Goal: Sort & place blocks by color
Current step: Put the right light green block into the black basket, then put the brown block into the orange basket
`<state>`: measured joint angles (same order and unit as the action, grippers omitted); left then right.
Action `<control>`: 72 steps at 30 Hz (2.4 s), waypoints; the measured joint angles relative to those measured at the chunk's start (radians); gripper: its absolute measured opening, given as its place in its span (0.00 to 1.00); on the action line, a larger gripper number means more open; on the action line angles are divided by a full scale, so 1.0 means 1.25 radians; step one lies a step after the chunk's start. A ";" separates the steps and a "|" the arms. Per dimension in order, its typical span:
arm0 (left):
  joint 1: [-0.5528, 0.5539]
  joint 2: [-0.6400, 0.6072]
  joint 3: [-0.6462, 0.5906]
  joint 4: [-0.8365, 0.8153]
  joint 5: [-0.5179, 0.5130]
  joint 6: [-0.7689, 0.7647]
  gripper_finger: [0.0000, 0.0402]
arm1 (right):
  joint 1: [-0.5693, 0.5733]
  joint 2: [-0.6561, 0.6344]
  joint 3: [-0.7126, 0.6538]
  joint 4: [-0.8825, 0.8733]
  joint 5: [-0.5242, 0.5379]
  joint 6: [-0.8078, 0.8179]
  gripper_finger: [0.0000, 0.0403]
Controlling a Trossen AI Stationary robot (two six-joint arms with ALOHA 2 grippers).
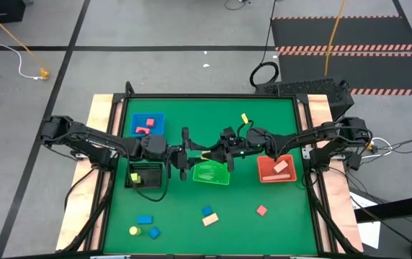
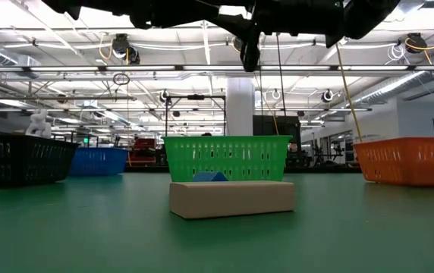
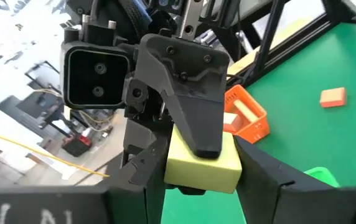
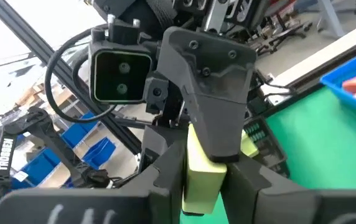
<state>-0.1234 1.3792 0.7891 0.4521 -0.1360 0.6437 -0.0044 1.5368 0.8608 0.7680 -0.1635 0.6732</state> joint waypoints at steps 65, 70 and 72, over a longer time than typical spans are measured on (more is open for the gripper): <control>-0.177 -0.121 -0.002 -1.094 0.024 -0.905 0.55 | 0.271 -0.027 -0.116 -0.073 0.316 -0.109 0.56; -0.176 -0.121 -0.002 -1.081 0.020 -0.905 0.54 | 0.290 0.065 -0.013 -0.239 0.298 -0.130 0.56; -0.176 -0.121 -0.002 -1.061 -0.003 -0.905 0.53 | 0.296 0.096 0.010 -0.297 0.298 -0.130 0.56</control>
<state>-0.3439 1.2278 0.7864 -0.8742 -0.1398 -0.4877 0.3662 1.6566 0.8738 0.3970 0.2087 0.5107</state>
